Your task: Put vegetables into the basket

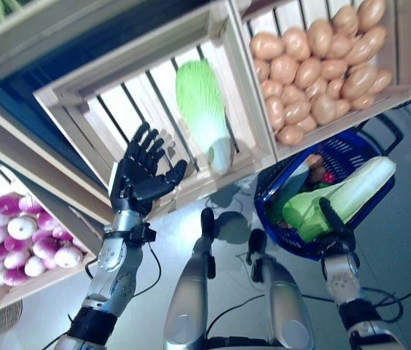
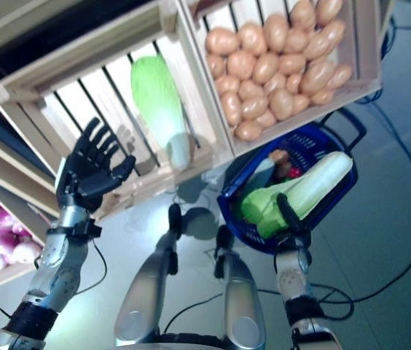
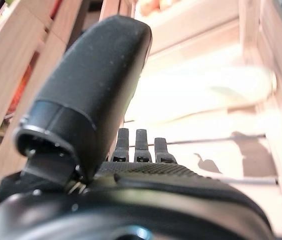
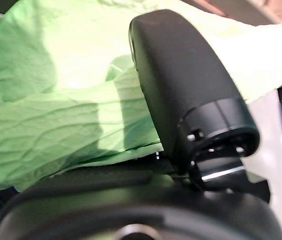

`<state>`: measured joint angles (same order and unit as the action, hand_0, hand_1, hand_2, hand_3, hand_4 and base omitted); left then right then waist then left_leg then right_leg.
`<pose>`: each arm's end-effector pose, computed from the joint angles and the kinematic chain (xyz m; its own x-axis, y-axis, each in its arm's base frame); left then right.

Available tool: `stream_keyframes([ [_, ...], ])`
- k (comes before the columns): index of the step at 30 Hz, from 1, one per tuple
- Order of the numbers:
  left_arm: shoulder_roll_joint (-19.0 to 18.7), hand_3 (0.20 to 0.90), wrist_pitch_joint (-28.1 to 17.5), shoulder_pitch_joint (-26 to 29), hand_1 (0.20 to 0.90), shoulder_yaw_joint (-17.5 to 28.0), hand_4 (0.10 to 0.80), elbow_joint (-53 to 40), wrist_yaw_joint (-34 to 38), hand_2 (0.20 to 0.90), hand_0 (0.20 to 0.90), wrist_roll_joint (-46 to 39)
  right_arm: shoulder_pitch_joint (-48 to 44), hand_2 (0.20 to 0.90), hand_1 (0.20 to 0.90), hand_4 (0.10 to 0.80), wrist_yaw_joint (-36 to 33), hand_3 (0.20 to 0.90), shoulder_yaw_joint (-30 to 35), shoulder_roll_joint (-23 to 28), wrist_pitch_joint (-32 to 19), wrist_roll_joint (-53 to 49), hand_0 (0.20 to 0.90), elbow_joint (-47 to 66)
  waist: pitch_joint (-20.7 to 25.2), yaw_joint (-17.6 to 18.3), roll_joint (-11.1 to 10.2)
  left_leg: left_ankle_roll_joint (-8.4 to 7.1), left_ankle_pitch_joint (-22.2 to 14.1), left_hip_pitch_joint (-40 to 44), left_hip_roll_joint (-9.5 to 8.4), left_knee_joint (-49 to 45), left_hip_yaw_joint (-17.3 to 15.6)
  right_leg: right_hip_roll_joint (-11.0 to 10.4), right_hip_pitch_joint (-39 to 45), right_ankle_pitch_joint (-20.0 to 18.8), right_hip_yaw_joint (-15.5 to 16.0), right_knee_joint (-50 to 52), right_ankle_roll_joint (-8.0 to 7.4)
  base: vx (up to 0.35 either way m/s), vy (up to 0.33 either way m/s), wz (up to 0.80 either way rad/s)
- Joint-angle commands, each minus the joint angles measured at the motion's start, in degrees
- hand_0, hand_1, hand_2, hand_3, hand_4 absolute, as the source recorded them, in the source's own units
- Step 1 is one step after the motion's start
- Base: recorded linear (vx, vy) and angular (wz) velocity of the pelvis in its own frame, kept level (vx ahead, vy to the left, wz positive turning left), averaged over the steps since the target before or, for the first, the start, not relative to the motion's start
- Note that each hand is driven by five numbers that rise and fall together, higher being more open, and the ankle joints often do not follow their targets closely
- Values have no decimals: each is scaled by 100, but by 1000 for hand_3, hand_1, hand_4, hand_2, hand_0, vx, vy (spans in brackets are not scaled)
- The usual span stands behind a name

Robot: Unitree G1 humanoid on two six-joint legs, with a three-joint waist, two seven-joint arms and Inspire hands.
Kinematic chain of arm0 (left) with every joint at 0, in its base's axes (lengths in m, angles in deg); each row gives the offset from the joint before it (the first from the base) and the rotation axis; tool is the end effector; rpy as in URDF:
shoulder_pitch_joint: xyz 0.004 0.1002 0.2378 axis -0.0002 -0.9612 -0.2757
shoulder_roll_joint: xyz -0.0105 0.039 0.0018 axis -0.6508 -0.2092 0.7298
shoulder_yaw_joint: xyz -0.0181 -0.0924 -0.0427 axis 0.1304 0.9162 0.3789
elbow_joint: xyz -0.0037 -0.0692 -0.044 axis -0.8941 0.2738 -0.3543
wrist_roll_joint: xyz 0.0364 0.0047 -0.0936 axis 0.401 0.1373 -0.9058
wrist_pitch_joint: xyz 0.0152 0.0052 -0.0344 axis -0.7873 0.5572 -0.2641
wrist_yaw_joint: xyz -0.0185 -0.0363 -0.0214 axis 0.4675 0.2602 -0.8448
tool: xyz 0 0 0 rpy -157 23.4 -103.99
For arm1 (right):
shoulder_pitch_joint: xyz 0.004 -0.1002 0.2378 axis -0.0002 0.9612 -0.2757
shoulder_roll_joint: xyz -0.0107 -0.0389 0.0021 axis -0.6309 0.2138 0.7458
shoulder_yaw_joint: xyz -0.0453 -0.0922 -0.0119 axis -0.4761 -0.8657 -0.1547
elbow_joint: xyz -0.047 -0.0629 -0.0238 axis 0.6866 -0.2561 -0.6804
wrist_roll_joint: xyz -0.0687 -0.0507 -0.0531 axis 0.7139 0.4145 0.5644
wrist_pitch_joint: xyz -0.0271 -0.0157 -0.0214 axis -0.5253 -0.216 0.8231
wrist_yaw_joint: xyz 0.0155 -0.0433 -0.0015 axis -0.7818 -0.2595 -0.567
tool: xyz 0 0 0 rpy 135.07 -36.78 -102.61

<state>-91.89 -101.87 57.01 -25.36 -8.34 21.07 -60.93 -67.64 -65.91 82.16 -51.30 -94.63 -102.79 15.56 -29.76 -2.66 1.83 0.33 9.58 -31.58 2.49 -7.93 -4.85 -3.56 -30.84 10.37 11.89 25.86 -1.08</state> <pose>0.2248 0.2060 0.0904 0.9431 0.0609 0.3268 0.0408 0.9545 -0.2955 0.2463 -0.2222 0.0112 0.8142 -0.4233 -0.3973 0.5711 0.4605 0.6796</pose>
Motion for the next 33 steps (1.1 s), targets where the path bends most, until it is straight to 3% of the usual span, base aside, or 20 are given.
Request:
stream_keyframes([
  [1, 8, 900, -797, 479, 900, 147, 800, -587, 104, 900, 900, 503, -152, 300, 300, 400, 207, 300, 101, 418, -570, -208, 300, 473, -3, 96, 79, -208, -934, -458, -128, -1208, -25, 14, -222, -656, 100, -296, 105, -62, -27, 17],
  [5, 42, 900, -702, 875, 900, -27, 800, -662, 376, 900, 900, 757, -678, 300, 300, 400, 74, 300, 14, 391, -365, -300, 300, -46, -3, 14, 129, -101, -1364, -1207, -152, -2362, 82, -210, -952, -348, 76, 755, 177, 2, -16, 30],
  [6, 65, 900, -677, 978, 900, -83, 800, -613, 391, 900, 900, 708, -884, 300, 300, 400, 55, 300, 7, 417, -155, -316, 300, -367, -3, -33, 140, -69, -1623, -1306, -189, -2700, 131, -275, -1085, -141, 15, 1170, 137, 88, -3, 19],
  [11, 64, 900, -428, 1274, 900, -183, 800, -588, 387, 900, 900, 577, -1418, 300, 300, 400, -24, 300, 147, 519, 404, -585, 300, -1432, -3, -170, 200, 45, -1914, -1713, -311, -3391, 144, -375, -1487, 65, 27, 1921, 172, 29, -17, 10],
  [14, 54, 900, -350, 1401, 900, -224, 800, -527, 352, 900, 900, 505, -1687, 300, 300, 400, -92, 300, 309, 624, 596, -757, 300, -1984, -3, -226, 243, 94, -1850, -1901, -286, -3519, 91, -453, -1665, -12, 129, 2057, 233, 18, -20, 6],
  [19, -12, 900, -214, 1403, 900, -204, 800, -488, 346, 900, 900, 470, -1870, 300, 300, 400, -282, 300, 667, 768, 700, -1197, 300, -2553, -3, -281, 301, 129, -2170, -1932, -356, -3880, 83, -460, -1736, 197, 72, 2422, 204, 60, -3, 3],
  [20, -21, 900, -219, 1400, 900, -199, 800, -484, 344, 900, 900, 464, -1872, 300, 300, 400, -305, 300, 698, 774, 725, -1230, 300, -2553, -3, -284, 306, 168, -2076, -2020, -342, -3890, 46, -481, -1819, 117, 126, 2435, 262, 0, 0, 0],
  [23, -52, 900, -181, 1325, 900, -145, 800, -484, 247, 900, 900, 440, -1783, 300, 300, 400, -524, 300, 908, 827, 820, -1478, 300, -2658, -3, -277, 303, 149, -2289, -1979, -378, -4107, 72, -477, -1787, 241, 70, 2595, 197, 87, 4, 1],
  [30, -217, 900, -48, 1140, 900, 6, 800, -601, 223, 900, 900, 668, -1579, 300, 300, 400, -723, 300, 1194, 966, 817, -1573, 300, -2721, -3, -279, 304, 212, -2509, -2033, -375, -4497, 52, -516, -1847, 362, 89, 2910, 232, 50, 7, 0],
  [31, -270, 900, 37, 1116, 900, 26, 800, -617, 262, 900, 900, 816, -1534, 641, 641, 627, -729, 641, 1215, 984, 816, -1594, 641, -2690, -3, -271, 292, 218, -2488, -2038, -366, -4539, 49, -529, -1852, 328, 103, 2922, 244, 55, 4, -1],
  [32, -269, 900, 44, 1107, 900, 20, 800, -620, 271, 900, 900, 827, -1524, 900, 900, 800, -732, 900, 1214, 979, 816, -1593, 900, -2690, -3, -273, 290, 209, -2527, -2007, -368, -4546, 53, -524, -1823, 358, 92, 2929, 226, 56, 10, 0],
  [33, -314, 900, 45, 1085, 900, 37, 800, -635, 284, 900, 900, 918, -1500, 900, 900, 800, -738, 900, 1230, 993, 814, -1573, 900, -2653, -3, -272, 286, 203, -2530, -1989, -366, -4559, 57, -526, -1798, 359, 93, 2924, 226, 0, 0, 0],
])
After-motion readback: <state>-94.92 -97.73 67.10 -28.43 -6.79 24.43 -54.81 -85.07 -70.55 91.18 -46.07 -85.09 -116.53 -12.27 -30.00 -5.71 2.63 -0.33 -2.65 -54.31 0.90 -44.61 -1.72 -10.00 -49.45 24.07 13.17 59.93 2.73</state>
